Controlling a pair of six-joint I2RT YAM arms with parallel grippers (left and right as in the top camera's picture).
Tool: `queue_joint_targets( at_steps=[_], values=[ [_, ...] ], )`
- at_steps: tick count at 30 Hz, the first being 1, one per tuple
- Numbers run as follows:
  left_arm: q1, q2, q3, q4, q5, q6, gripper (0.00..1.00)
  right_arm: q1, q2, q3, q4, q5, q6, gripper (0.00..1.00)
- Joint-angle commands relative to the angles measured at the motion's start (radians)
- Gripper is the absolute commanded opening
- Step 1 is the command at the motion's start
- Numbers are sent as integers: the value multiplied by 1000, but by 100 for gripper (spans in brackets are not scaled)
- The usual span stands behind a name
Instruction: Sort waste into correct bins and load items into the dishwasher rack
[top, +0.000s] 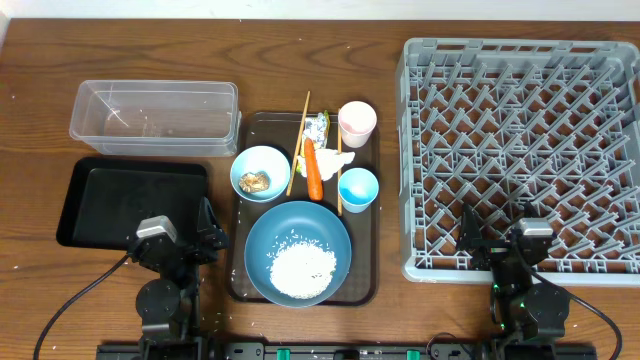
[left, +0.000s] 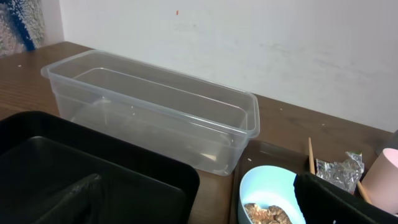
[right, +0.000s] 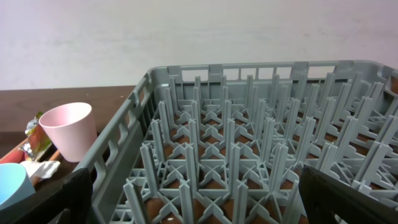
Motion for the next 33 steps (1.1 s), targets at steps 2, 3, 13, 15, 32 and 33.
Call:
queue_joint_targets(
  at_steps=[2,3,13,15,32,33],
  values=[
    [0,-6,-32,-18,-2,9,98,-8,-5,-2,-3,-3,6,99],
    [0,-6,-32,-18,-2,9,98,-8,-5,-2,-3,-3,6,99],
    [0,-6,-32,-18,-2,9,98,-8,-5,-2,2,15,2,99],
    [0,-6,-32,-18,-2,9,98,-8,-5,-2,-5,15,2,99],
    [0,1,-32,-18,24,10,98,-8,-5,-2,64,139,-10,99],
    [0,2,-32,-16,25,9,98,-8,-5,-2,84,137,-10,99]
  ],
)
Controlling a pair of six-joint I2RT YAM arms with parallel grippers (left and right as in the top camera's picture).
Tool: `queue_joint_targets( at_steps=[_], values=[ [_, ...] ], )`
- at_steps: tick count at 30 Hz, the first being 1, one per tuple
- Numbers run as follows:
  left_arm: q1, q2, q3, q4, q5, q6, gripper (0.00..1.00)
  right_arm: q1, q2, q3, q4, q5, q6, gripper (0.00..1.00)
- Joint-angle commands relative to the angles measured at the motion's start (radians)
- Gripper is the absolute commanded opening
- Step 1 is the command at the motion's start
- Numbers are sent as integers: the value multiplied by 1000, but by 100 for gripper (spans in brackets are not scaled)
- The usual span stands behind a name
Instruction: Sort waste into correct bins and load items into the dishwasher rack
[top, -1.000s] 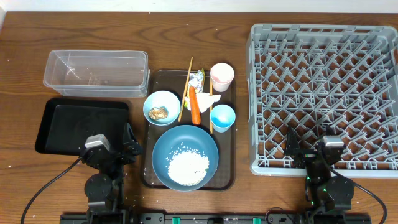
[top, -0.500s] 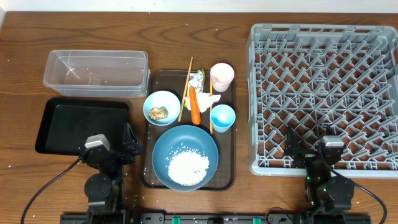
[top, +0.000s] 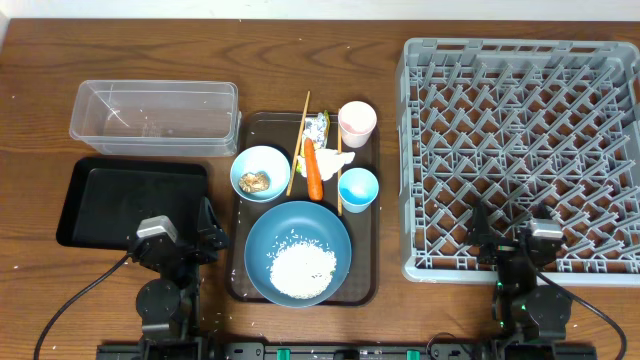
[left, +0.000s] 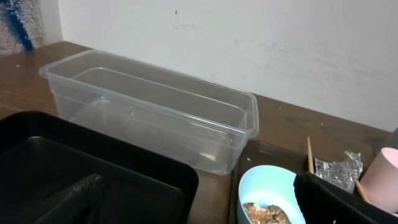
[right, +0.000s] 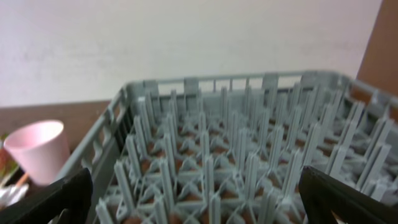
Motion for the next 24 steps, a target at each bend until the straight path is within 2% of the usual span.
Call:
queue_joint_targets(
  at_steps=[1,6,10,18,24],
  values=[
    [0,3,-31,-14,19,10,98,-8,-5,0,47,26,-10,99],
    [0,36,18,-15,45,10,98,-8,4,34,51,-41,-23,99],
    [0,140,102,-14,71,10,98,-8,54,76,54,-69,-64,99],
    [-1,519,384,-39,124,10,98,-8,286,294,53,-117,-171,99],
    [-2,786,692,-213,124,14,98,-8,521,510,28,-174,-193,99]
  ],
)
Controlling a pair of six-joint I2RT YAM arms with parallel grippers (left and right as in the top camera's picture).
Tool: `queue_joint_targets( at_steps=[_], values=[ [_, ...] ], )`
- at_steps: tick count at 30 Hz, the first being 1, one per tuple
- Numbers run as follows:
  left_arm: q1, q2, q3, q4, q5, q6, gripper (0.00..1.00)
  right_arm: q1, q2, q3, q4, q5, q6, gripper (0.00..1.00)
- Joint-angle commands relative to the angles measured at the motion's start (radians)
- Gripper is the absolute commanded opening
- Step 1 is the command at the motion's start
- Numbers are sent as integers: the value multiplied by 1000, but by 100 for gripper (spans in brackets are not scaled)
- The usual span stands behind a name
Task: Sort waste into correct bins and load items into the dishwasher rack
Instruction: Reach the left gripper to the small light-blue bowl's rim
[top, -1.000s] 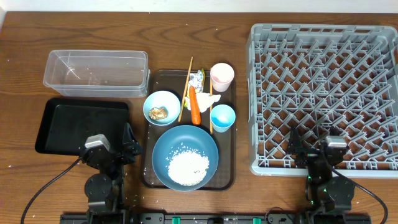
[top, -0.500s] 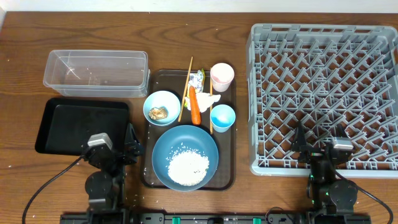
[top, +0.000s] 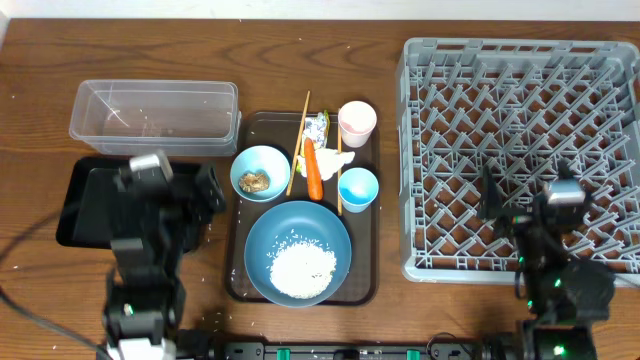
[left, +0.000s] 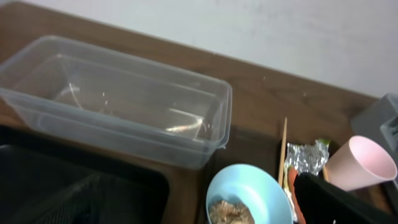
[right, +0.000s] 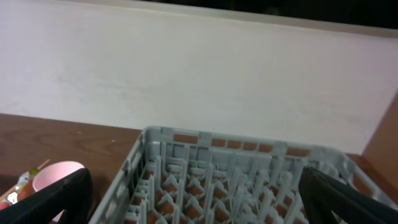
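A brown serving tray (top: 366, 285) holds a big blue bowl of rice (top: 297, 252), a small blue bowl of scraps (top: 260, 172), a carrot (top: 313, 170), chopsticks (top: 298, 140), foil (top: 317, 127), a white napkin (top: 337, 160), a pink cup (top: 357, 123) and a blue cup (top: 358, 188). The grey dishwasher rack (top: 520, 70) stands to the right. My left gripper (top: 172, 195) hangs open over the black bin (top: 90, 200), with nothing between its fingers. My right gripper (top: 545, 205) is open over the rack's near part and holds nothing.
A clear plastic bin (top: 155, 117) sits behind the black bin at the left. In the left wrist view the clear bin (left: 118, 99) and the pink cup (left: 360, 163) show beyond the open gripper (left: 199, 205). A white wall stands behind the table.
Both arms have moved away from the table's near edge and stand higher. The left one is now over the black bin, the right one over the rack. Both grippers stay open.
Both arms first rested low at the near edge, open, the left in front of the black bin, the right in front of the rack. Then the right arm had shifted slightly right while the left stayed put. Now both hang farther in, over bin and rack.
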Motion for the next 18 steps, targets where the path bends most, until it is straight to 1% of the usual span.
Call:
queue_joint_targets(
  at_steps=[1,5,9,15,18],
  values=[
    [-7,114,178,-96,15,12,98,-8,112,116,-21,-60,-37,99],
    [-60,229,363,-240,14,91,98,-8,262,254,-94,-79,-40,99],
    [-148,324,524,-374,13,197,98,-8,411,409,-242,-90,-40,99],
    [-240,501,694,-592,14,200,98,-8,640,657,-516,-154,-40,99],
    [-271,576,705,-637,29,196,98,-8,726,743,-602,-180,-40,99]
  ],
)
